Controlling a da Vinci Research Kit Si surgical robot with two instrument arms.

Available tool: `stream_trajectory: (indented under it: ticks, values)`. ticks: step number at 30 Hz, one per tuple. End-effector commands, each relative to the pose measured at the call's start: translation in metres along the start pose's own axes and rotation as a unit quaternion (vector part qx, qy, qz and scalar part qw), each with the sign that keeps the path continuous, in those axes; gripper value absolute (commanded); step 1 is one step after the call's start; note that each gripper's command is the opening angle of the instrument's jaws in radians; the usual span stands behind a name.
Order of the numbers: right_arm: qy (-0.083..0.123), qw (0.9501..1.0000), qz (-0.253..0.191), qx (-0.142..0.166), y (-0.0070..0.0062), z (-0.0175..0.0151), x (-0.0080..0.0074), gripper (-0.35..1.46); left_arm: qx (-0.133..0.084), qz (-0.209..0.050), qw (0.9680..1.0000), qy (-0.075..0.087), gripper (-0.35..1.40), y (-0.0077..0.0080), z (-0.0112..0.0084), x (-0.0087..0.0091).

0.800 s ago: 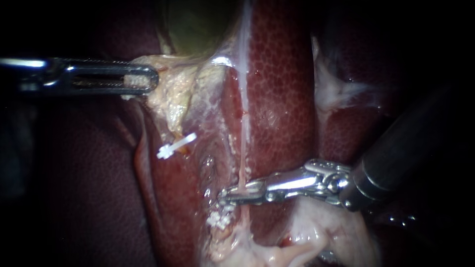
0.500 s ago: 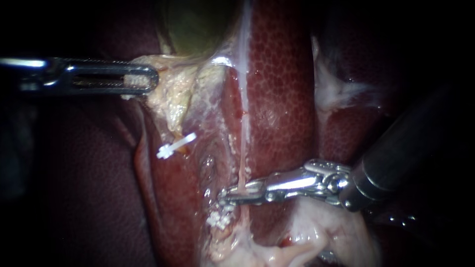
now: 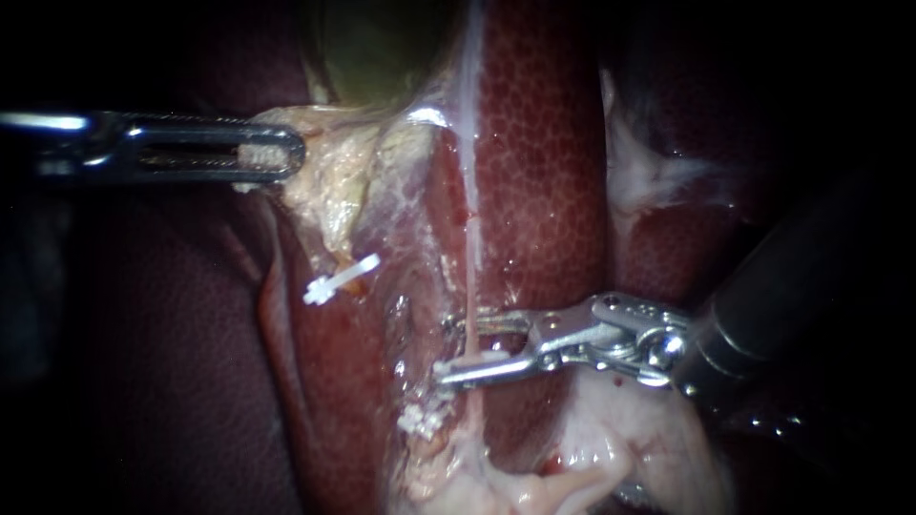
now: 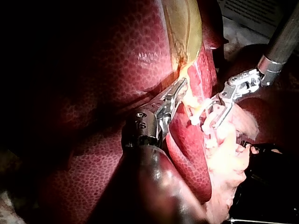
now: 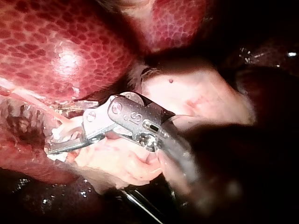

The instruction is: Going back second clip right tube

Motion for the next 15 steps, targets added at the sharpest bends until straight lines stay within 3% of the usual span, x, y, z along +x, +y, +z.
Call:
stream_trajectory:
  ticks: [1, 10, 15]
  values:
    - [0.000, 1.0000, -0.004, -0.001, 0.0000, -0.0003, 0.0001, 0.60, 0.000, 0.000, 1.0000, 0.000, -0.21, 0.0000, 0.0000, 0.0000]
    - [-0.002, 0.9996, -0.029, 0.003, -0.0001, -0.0026, 0.0010, 0.60, 0.000, 0.000, 1.0000, 0.000, -0.21, 0.0000, 0.0000, 0.0000]
    - [-0.003, 0.9984, -0.056, 0.007, -0.0007, -0.0056, 0.0030, 0.60, 0.000, 0.000, 1.0000, 0.000, -0.21, 0.0000, -0.0001, 0.0001]
